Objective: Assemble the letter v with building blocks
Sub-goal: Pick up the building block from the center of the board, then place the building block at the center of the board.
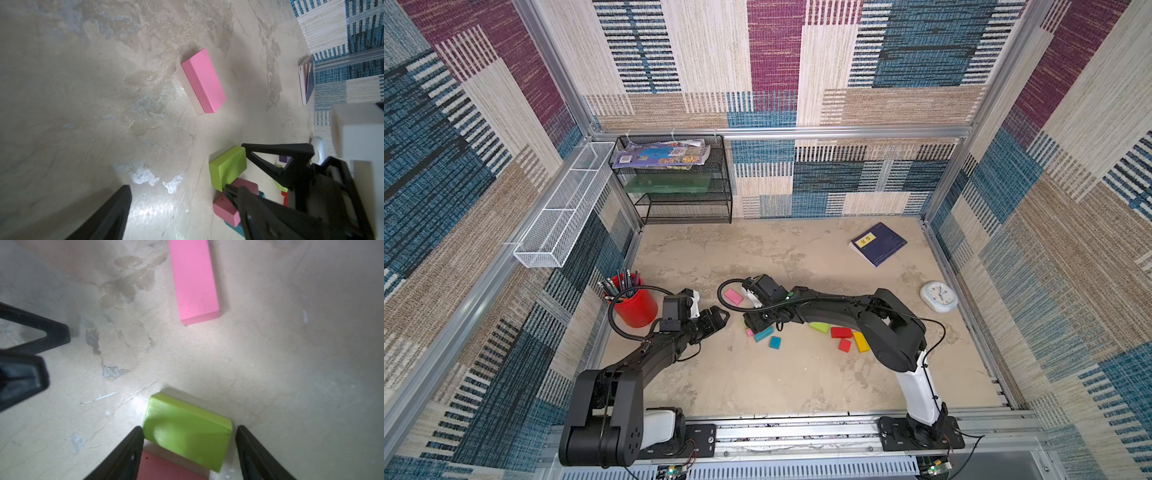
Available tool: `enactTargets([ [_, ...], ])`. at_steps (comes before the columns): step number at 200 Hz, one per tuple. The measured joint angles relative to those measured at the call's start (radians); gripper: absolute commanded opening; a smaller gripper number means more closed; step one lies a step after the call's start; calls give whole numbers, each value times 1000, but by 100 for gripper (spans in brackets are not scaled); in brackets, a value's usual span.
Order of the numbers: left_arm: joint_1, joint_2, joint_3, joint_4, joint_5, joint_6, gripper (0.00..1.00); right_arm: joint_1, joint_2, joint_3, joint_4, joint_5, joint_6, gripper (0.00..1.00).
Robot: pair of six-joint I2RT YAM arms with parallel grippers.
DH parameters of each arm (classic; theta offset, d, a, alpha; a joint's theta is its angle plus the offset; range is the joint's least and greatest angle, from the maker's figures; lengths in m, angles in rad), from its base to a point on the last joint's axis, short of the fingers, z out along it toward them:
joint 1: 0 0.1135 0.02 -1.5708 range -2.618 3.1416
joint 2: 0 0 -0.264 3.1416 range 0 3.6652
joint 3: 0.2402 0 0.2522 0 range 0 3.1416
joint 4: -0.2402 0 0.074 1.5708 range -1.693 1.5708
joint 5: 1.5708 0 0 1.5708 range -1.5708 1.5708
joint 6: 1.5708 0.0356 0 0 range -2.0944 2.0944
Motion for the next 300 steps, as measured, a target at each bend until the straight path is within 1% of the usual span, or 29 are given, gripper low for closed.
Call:
enactTargets([
  [46, -1, -14, -22, -4, -3, 2, 83, 34, 30, 36, 0, 42, 35, 74],
  [72, -1, -33, -34, -5, -5, 2, 83, 54, 58, 71, -13, 105, 57, 74],
  [109, -1, -64, -49, -10, -26, 1, 84, 85, 115, 151, -59, 235, 71, 74],
  [135, -1, -76, -54, -14, -29, 0, 84, 87, 132, 171, -68, 268, 86, 71],
  [154, -1, -77, -54, -20, -34, 0, 85, 84, 132, 169, -67, 272, 100, 67],
  [179, -1, -73, -53, -21, -35, 0, 84, 69, 112, 140, -50, 266, 110, 59],
  [215, -1, -55, -46, -23, -35, 1, 84, 26, 42, 58, -59, 224, 137, 56],
  [234, -1, -45, -40, -23, -35, 1, 84, 1, 8, 16, -52, 180, 172, 54],
  [248, -6, -41, -35, -23, -35, 1, 83, -8, -3, -2, -39, 174, 207, 53],
  [268, -23, -38, -29, -23, -35, 1, 83, -4, 0, 1, -22, 161, 250, 53],
  [300, -51, -37, -17, -24, -36, 0, 83, -1, 39, 55, 0, 158, 318, 53],
])
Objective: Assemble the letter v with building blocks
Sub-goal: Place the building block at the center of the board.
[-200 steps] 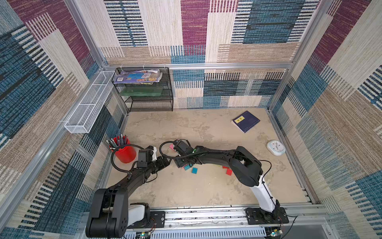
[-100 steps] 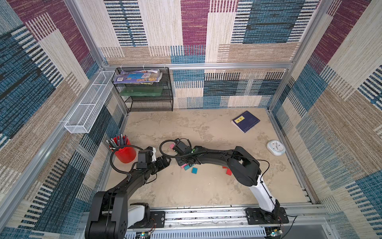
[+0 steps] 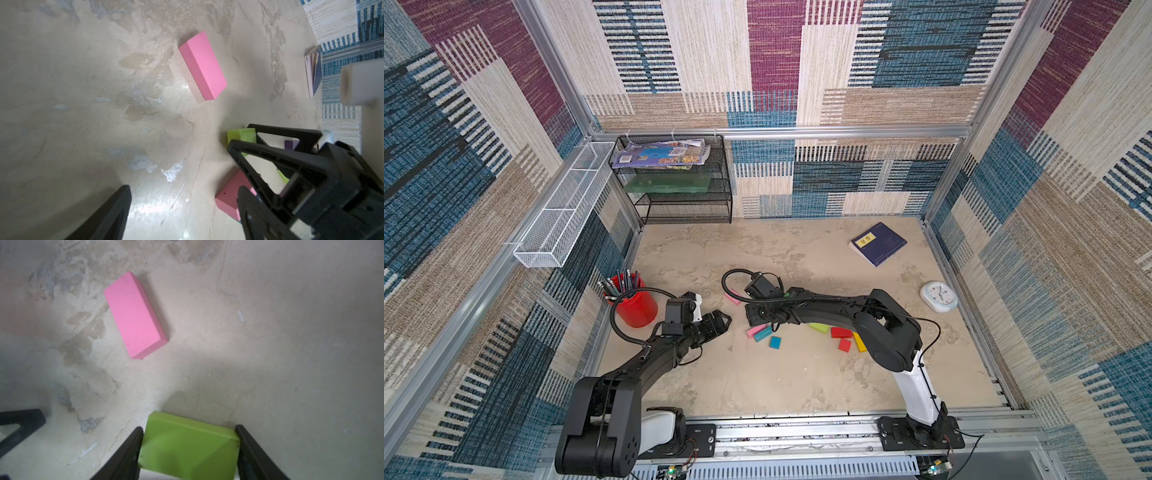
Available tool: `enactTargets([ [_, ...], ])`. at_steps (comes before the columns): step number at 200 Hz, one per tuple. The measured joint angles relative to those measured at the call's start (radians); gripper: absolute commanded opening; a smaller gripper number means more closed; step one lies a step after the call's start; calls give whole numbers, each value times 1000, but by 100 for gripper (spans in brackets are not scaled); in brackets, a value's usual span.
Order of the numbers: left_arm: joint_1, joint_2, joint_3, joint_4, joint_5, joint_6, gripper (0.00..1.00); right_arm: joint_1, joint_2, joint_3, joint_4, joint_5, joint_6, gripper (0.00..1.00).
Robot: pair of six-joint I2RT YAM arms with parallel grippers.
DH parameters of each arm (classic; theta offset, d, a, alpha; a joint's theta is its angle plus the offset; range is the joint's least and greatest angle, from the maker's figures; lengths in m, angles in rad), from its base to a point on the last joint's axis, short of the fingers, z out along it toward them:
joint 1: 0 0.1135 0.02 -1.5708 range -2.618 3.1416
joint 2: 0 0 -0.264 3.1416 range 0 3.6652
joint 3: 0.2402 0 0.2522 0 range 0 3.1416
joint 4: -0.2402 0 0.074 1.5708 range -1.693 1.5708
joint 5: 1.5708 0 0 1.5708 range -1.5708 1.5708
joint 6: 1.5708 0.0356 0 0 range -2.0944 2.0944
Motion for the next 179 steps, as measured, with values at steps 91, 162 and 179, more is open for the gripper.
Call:
enactTargets([
  [91, -35, 48, 9, 28, -18, -5, 82, 12, 73, 90, 21, 76, 98, 74],
  [162, -52, 73, 8, 69, -23, -10, 68, -13, -75, -30, 53, -15, 127, 79],
  [179, -53, 94, 6, 86, -22, -14, 51, -36, -132, -89, 101, -47, 119, 68],
])
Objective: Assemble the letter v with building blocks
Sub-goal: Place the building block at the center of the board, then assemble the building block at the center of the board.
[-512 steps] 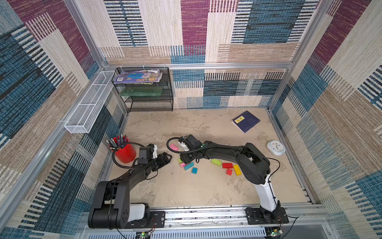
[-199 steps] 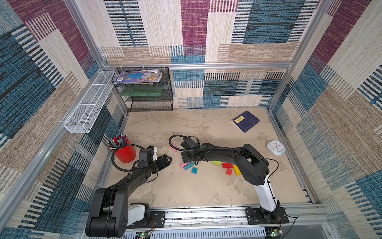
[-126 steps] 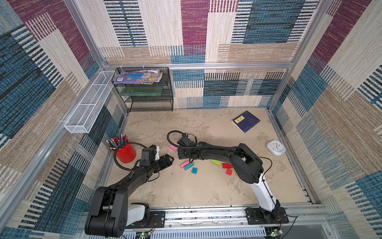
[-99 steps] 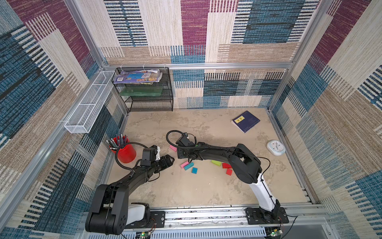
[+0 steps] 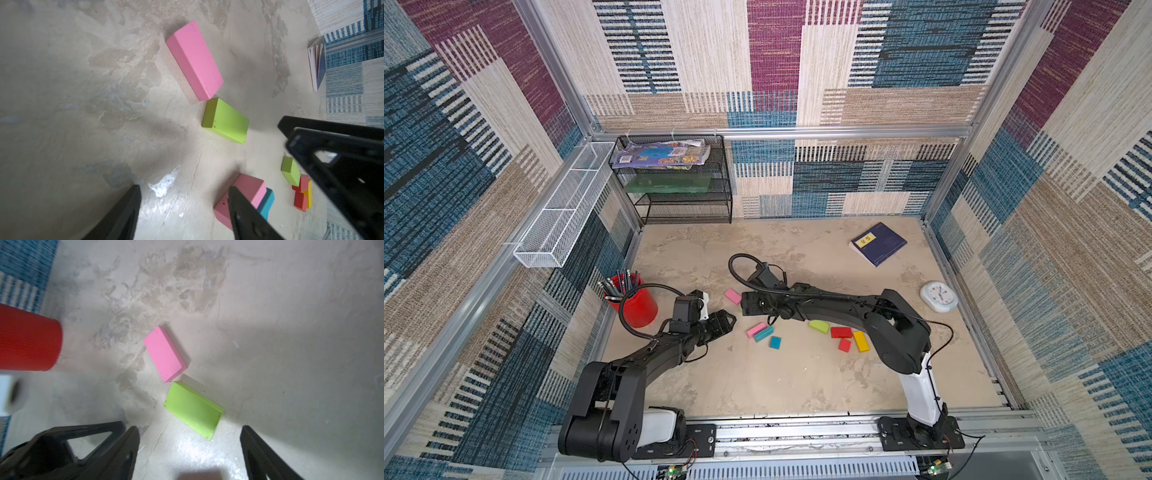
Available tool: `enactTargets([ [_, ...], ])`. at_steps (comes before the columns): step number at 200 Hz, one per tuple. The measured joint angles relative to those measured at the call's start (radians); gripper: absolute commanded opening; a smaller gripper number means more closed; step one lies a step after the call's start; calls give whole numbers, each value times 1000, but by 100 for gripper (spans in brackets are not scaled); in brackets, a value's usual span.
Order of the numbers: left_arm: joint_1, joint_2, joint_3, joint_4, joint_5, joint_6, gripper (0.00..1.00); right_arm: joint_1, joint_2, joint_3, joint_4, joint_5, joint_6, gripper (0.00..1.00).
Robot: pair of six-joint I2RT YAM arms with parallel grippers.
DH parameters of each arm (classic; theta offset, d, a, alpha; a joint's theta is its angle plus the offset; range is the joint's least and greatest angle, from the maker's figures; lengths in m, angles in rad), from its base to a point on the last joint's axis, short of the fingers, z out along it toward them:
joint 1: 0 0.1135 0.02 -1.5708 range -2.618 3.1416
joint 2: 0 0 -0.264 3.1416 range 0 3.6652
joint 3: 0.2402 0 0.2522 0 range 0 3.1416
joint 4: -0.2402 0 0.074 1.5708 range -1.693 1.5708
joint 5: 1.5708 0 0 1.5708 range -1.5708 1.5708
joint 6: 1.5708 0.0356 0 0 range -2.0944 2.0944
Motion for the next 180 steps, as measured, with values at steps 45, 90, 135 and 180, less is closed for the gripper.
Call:
enactTargets([
  [45, -8, 74, -1, 43, 26, -13, 0, -78, -32, -146, 90, -98, -45, 29],
  [90, -39, 143, 19, 117, 35, -48, 0, -84, -30, -238, 194, -211, -69, 1],
  [135, -71, 182, 31, 176, 7, -79, 0, -82, 18, -249, 283, -273, -73, 0],
  [180, -77, 246, 68, 225, 1, -94, 0, -83, 44, -254, 360, -306, -64, 0],
])
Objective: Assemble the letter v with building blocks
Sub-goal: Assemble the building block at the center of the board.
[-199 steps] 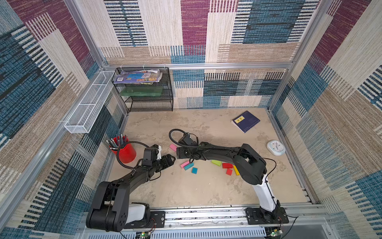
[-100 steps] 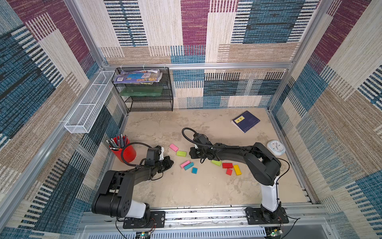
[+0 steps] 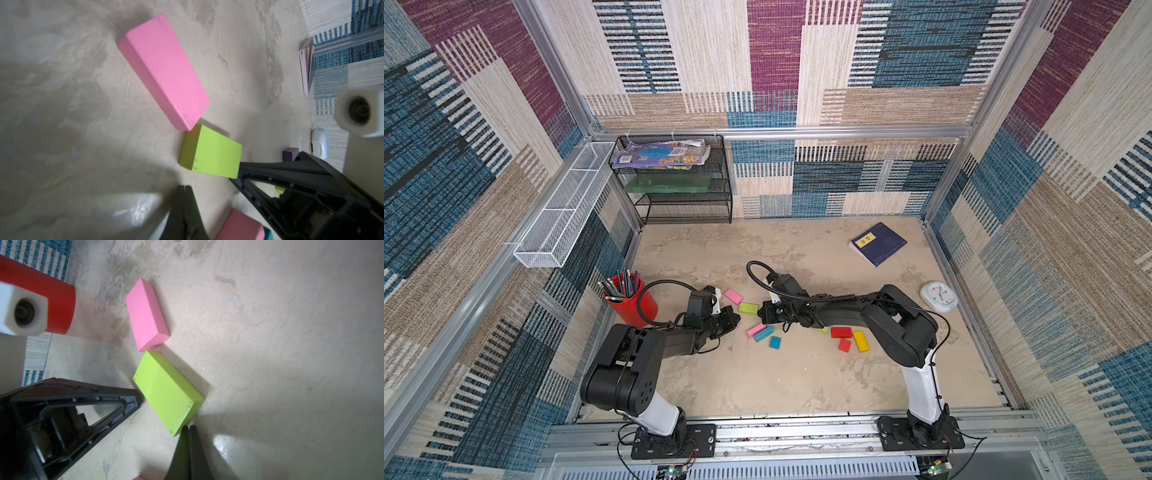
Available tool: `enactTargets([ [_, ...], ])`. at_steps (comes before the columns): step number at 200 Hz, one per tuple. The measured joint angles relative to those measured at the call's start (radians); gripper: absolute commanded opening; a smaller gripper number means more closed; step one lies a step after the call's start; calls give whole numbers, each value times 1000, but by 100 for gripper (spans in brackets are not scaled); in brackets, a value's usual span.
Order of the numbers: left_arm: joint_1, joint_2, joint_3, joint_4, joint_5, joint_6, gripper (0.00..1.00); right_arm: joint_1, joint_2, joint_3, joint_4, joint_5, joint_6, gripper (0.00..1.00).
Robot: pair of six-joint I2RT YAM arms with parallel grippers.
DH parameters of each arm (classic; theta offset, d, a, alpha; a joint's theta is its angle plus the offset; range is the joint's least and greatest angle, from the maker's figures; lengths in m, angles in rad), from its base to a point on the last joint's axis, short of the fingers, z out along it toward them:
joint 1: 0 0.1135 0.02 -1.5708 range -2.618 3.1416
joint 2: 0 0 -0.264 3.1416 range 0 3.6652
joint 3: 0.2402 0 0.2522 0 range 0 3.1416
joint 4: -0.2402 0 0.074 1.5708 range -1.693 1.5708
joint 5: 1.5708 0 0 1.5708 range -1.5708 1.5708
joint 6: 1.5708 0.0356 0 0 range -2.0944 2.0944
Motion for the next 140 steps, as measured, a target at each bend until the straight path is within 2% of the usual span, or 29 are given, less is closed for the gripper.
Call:
enactTargets([
  [140, 0, 66, 72, 2, -23, -6, 0, -6, 24, 2, 51, -23, 21, 1],
])
